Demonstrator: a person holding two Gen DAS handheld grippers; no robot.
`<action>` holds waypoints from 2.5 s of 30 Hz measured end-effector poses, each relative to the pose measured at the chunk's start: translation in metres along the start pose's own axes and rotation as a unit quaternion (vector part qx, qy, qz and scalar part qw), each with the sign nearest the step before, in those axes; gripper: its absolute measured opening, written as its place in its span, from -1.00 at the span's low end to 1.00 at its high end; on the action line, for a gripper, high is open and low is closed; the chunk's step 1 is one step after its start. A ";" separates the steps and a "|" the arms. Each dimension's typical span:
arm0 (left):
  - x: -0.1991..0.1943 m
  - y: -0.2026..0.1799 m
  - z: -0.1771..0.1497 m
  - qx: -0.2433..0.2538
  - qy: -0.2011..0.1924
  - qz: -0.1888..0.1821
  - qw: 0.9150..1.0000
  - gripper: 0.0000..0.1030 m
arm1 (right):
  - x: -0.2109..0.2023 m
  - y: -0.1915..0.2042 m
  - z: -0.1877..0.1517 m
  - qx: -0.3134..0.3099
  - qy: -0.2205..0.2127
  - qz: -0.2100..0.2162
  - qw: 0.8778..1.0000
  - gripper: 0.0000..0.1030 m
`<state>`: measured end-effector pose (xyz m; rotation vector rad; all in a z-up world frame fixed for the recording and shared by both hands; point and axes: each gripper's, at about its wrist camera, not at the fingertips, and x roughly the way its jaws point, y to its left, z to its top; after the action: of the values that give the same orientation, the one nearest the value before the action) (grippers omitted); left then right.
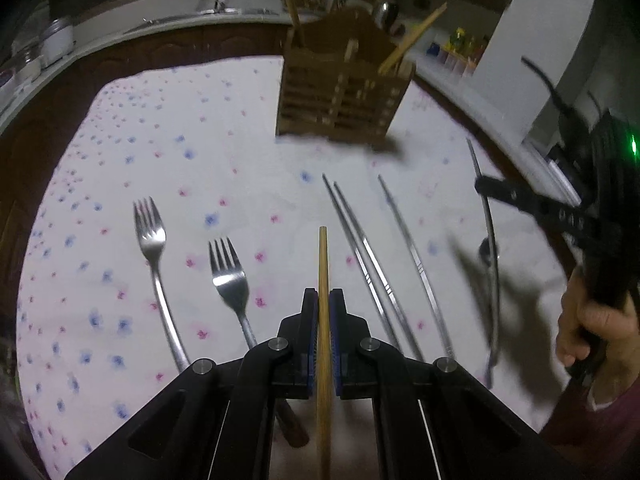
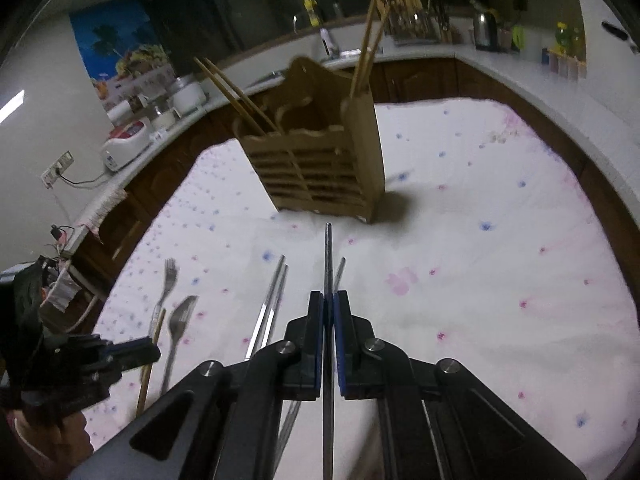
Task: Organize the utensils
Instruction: 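Lift both held chopsticks up over the wooden holder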
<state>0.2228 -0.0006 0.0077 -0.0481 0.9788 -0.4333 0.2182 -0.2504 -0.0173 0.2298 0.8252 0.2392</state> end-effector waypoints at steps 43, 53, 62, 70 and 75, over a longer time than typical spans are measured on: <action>-0.139 0.018 -0.001 -0.057 -0.234 -0.039 0.970 -0.93 | -0.114 0.018 0.034 -0.006 -0.166 0.013 0.986 -0.90; -0.126 0.028 0.059 -0.059 -0.284 -0.040 0.956 -0.93 | -0.102 0.011 0.095 0.003 -0.214 0.015 0.977 -0.90; -0.087 0.039 0.127 -0.060 -0.326 -0.033 0.943 -0.93 | -0.074 -0.002 0.160 0.016 -0.258 0.012 0.966 -0.90; -0.026 0.047 0.154 -0.079 -0.341 -0.021 0.937 -0.93 | -0.047 -0.003 0.184 0.007 -0.294 -0.013 0.956 -0.90; 0.023 0.048 0.156 -0.094 -0.333 -0.011 0.938 -0.93 | -0.017 -0.006 0.171 0.008 -0.289 -0.029 0.957 -0.90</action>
<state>0.3761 0.0110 0.0660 -0.3577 0.3456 -0.3067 0.3351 -0.2801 0.1052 0.2726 0.2520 0.0992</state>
